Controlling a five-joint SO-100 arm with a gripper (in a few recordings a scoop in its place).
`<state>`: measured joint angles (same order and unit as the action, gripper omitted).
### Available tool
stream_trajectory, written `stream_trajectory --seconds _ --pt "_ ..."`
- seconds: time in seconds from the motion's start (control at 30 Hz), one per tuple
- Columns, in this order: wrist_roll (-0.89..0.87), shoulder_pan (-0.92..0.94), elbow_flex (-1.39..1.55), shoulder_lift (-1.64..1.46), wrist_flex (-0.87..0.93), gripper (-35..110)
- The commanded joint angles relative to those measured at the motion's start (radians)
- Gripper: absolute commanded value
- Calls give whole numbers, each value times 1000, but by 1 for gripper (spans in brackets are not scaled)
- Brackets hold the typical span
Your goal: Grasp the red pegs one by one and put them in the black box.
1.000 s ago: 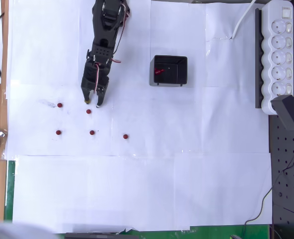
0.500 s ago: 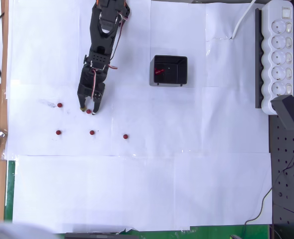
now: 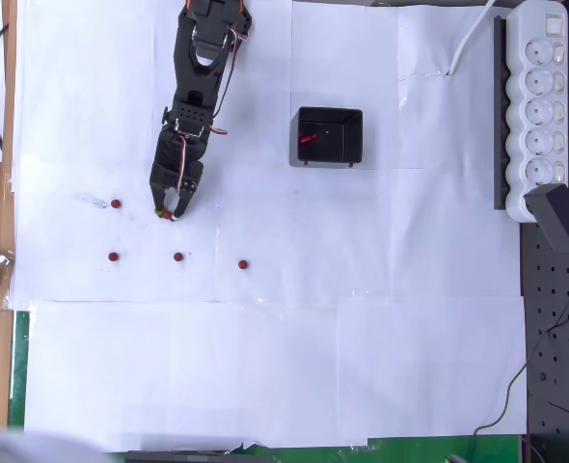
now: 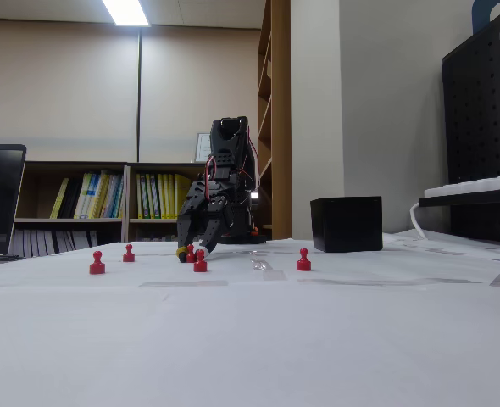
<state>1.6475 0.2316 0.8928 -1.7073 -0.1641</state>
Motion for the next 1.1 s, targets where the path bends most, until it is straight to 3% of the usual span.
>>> stream_trajectory --seconds 0.0,0.33,0.53,0.73,1.07 --pt "63 -12 127 101 325 0" --pt "350 -253 434 408 1164 0" --pt "479 -508 696 485 1624 0" --pt "623 -762 741 531 1773 0" --pt "815 -1011 804 402 1732 0"
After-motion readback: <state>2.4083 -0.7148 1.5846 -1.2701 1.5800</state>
